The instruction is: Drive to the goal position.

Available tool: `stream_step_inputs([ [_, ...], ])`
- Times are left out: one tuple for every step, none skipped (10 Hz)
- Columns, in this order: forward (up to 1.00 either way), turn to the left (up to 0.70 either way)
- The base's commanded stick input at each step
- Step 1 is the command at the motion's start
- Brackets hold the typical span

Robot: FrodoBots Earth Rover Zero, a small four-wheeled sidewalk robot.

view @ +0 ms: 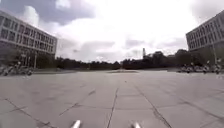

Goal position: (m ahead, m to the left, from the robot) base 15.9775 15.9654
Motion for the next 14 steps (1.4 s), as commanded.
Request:
stream_step_inputs([
  [0.7,0.0],
  [0.7,0.0],
  [0.7,0.0],
  [0.7,0.0],
  [0.7,0.0],
  [0.7,0.0],
  [0.7,0.0],
  [0.7,0.0],
  [0.7,0.0],
  [0.7,0.0],
  [0.7,0.0],
  [0.7,0.0],
  [0.7,0.0],
  [0.7,0.0],
])
